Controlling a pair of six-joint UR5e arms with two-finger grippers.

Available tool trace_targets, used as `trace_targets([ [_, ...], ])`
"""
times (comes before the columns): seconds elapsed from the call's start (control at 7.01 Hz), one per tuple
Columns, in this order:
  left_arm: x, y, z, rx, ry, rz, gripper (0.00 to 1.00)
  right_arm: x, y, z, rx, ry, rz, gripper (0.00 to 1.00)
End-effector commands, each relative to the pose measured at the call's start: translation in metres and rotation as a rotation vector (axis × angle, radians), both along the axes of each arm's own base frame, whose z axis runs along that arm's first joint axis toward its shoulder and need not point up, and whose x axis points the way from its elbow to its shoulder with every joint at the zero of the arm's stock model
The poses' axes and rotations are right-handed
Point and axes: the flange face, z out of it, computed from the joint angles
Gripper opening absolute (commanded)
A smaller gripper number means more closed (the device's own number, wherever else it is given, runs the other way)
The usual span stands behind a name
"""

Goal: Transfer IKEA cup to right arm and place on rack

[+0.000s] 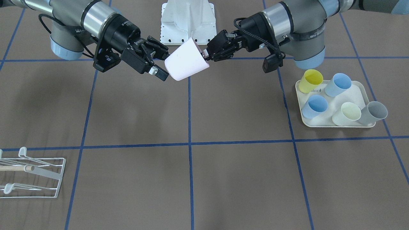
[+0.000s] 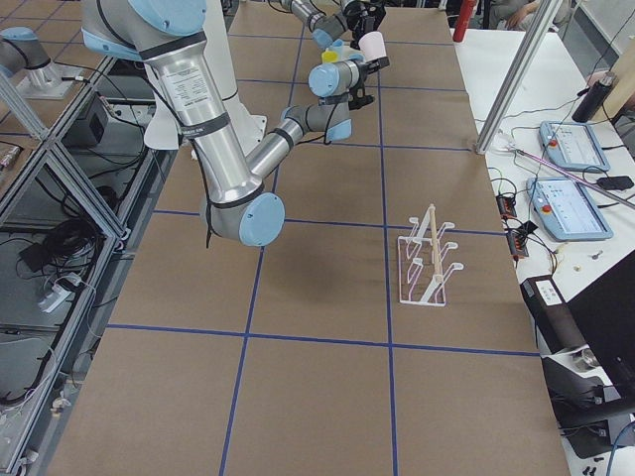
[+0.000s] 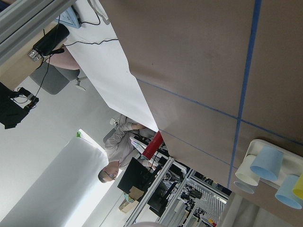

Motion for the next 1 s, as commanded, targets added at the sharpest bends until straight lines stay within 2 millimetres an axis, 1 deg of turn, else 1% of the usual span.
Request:
trace_targets([
  [0.0, 0.003, 0.001, -0.002, 0.006, -0.002, 0.006, 0.0, -0.001, 0.0, 0.003, 0.0, 0.006, 0.001, 0.99],
  [0.43, 0.012, 0.007, -0.001, 0.008, -0.004, 0.023, 0.0, 0.001, 0.0, 0.001, 0.002, 0.0, 0.002, 0.99],
  [0.86, 0.013, 0.009, -0.003, 0.01, -0.002, 0.026, 0.0, 0.003, 0.002, -0.001, 0.012, -0.001, -0.001, 0.99],
])
